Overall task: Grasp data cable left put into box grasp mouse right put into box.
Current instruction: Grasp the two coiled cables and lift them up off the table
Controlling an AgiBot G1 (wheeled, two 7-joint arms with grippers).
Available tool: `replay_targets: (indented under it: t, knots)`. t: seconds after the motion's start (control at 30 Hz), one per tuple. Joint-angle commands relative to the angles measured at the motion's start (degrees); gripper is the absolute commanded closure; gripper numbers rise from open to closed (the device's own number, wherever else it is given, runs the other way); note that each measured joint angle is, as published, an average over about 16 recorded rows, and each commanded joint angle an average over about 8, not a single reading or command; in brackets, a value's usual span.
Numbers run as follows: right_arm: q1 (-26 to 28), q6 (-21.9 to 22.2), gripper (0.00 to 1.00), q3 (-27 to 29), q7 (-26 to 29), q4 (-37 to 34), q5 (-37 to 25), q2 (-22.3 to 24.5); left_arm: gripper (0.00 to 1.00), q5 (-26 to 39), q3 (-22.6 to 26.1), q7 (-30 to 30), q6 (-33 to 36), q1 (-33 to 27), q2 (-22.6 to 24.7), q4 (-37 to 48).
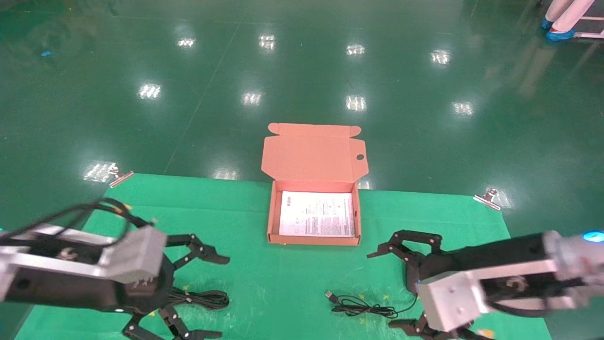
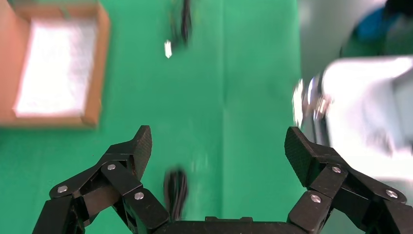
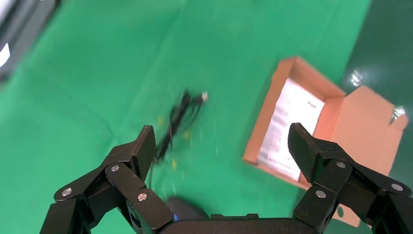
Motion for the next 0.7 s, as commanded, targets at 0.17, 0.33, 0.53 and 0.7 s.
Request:
replay_targets:
  t: [0.17, 0.33, 0.53, 0.7]
  knots:
    - [1.3, 2.4, 0.00, -5.0, -3.9, 0.0, -10.7, -3.7, 0.00, 9.4, 7.1, 4.8, -1.0, -4.3, 3.9, 5.6]
    - [-0.3, 6.1, 0.00, -7.6, -3.5, 0.0, -18.3, -6.0, 0.00, 15.5, 10.2, 7.7, -3.6, -5.3, 6.8, 10.2]
    - [-3.3, 10.5, 0.00, -10.0, -0.4, -0.3, -26.4, -8.2, 0.00, 20.8, 12.3, 9.4, -8.9, -4.1, 9.4, 13.5]
    - [-5.7, 13.2, 0.00, -11.0, 3.1, -0.7, -30.9, -9.6, 0.00, 23.0, 12.9, 9.8, -13.2, -2.5, 10.8, 15.9]
